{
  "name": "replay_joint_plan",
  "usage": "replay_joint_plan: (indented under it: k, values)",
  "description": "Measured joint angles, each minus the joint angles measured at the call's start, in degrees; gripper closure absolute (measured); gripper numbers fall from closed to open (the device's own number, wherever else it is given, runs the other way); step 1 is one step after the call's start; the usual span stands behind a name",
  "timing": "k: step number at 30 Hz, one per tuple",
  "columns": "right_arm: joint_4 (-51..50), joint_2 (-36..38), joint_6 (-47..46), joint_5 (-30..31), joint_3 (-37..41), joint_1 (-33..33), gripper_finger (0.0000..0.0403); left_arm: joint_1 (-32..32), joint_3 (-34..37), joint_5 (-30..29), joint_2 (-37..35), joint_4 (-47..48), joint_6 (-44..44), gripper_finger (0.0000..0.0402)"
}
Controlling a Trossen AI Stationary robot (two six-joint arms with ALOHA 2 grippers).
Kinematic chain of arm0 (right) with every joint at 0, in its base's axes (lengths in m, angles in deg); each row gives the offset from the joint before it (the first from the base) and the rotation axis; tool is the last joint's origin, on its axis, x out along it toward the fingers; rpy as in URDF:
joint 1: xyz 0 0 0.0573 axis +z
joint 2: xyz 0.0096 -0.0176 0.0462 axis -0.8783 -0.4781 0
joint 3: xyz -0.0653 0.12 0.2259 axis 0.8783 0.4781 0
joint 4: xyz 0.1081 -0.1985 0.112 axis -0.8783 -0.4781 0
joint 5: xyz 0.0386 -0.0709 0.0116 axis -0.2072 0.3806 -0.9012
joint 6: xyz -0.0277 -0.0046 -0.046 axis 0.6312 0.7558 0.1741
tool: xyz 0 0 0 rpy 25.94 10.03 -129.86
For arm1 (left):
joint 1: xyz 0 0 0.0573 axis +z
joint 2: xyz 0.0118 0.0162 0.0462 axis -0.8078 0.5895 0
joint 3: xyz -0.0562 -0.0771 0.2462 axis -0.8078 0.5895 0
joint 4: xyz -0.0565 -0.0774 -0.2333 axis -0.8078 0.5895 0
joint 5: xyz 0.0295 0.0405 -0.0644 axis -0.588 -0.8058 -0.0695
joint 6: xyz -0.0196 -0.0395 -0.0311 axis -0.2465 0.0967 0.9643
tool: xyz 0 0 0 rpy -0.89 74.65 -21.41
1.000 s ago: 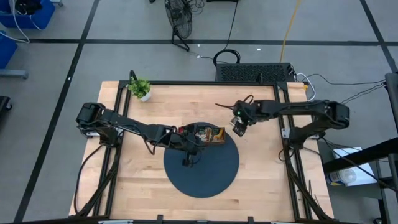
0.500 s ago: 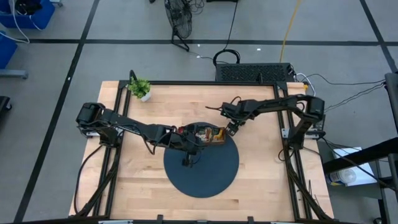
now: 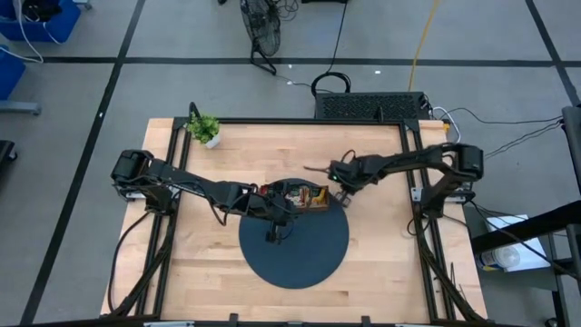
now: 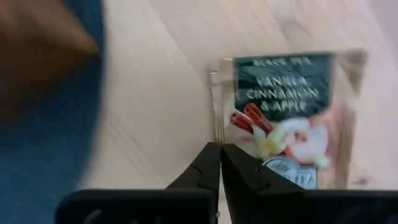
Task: Pick & Place Tea
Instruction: Put the brown tea bag into the middle section of the wooden organizer
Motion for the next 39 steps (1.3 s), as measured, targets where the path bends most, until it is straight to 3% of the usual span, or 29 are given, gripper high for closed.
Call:
replay_joint_plan:
  k: [7,12,17,23,27,31,39]
  values:
    - [-0.1,10.4,0.4,14.8,0.1,7.7,0.0403,0.1,0.0,-0.1,0.0,0.0,0.1,0.0366]
    - [-1.9,15.9,4.7,20.8,0.2,11.5,0.0396,0.1,0.0,-0.3,0.0,-0.3,0.1,0.0366]
    - [-5.1,17.9,9.1,19.5,0.1,6.4,0.0325,0.1,0.0,-0.5,0.0,-0.7,0.1,0.0366]
    - [-1.4,16.2,8.4,-0.5,2.0,-4.6,0.0187,0.1,0.0,-0.5,0.0,-0.6,0.1,0.0366]
    - [3.6,14.4,10.1,0.3,6.6,-8.4,0.0118,0.1,0.0,-0.5,0.0,-0.6,0.0,0.0366]
    - [6.3,12.6,11.4,4.4,9.9,-11.5,0.0084,0.1,0.0,-0.5,0.0,-0.6,0.0,0.0366]
    - [11.4,11.0,14.9,1.4,12.9,-13.5,0.0084,0.1,0.0,-0.5,0.0,-0.9,-0.3,0.0366]
